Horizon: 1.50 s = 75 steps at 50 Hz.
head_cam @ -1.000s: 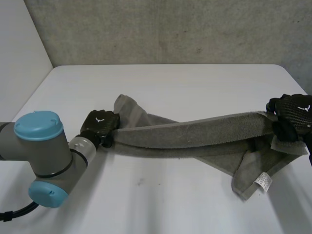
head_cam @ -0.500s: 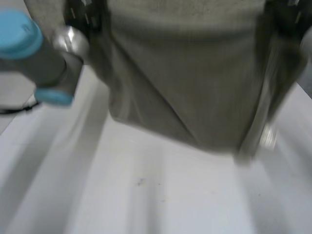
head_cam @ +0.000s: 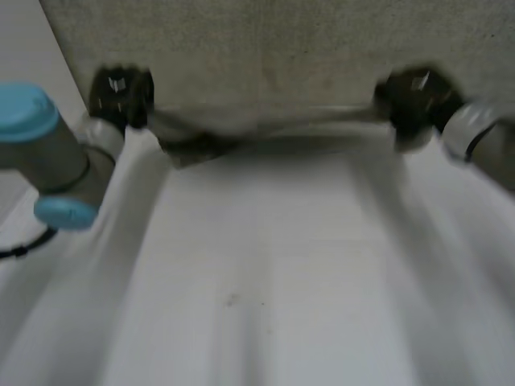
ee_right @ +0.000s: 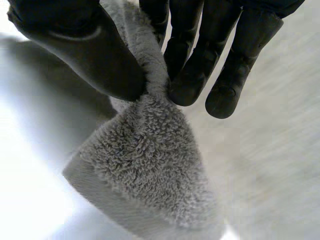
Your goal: Fold the towel.
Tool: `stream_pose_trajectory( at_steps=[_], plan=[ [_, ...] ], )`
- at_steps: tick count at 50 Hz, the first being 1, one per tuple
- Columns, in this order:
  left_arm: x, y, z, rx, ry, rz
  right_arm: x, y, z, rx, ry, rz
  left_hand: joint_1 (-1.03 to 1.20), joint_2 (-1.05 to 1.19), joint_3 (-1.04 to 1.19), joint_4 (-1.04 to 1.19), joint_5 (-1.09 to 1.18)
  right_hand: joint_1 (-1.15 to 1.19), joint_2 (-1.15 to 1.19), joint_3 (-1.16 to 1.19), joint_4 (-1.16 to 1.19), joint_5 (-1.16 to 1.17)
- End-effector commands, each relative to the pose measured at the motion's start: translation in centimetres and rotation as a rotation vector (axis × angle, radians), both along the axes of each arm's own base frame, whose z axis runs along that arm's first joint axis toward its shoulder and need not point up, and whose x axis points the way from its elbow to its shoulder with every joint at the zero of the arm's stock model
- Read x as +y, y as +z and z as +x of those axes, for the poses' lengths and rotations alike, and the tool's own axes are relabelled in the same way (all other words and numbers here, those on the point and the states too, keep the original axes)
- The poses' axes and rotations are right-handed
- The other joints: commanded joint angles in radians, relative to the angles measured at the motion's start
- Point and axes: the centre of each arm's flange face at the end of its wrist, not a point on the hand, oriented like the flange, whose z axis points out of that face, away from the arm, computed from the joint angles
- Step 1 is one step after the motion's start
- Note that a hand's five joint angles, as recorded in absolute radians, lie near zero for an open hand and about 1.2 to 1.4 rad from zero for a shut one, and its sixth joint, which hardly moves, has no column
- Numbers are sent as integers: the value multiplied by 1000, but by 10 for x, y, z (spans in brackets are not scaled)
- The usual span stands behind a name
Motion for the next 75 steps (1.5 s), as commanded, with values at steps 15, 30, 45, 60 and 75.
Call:
stream_pose_trajectory(
  at_steps=[15,30,45,60,75],
  plan=[
    [74,-78,15,-71,-86,233,49,-105,-14,102,-114,334,207,179,180,179,193,-273,-273,-291,-293,-294],
    [79,-75,17,-69,-81,235,48,-102,-33,52,-336,284,207,179,180,179,193,-657,-656,-674,-676,-677],
    [79,-76,17,-67,-81,225,88,-108,-36,56,-317,340,207,179,180,179,193,-888,-887,-905,-907,-908],
    [78,-76,18,-65,-80,222,83,-131,-34,39,-312,257,207,179,180,179,193,-909,-909,-926,-929,-930],
    [76,-78,17,-63,-78,208,59,-105,-37,-12,-357,111,207,179,180,179,193,-554,-553,-571,-573,-575]
  ],
)
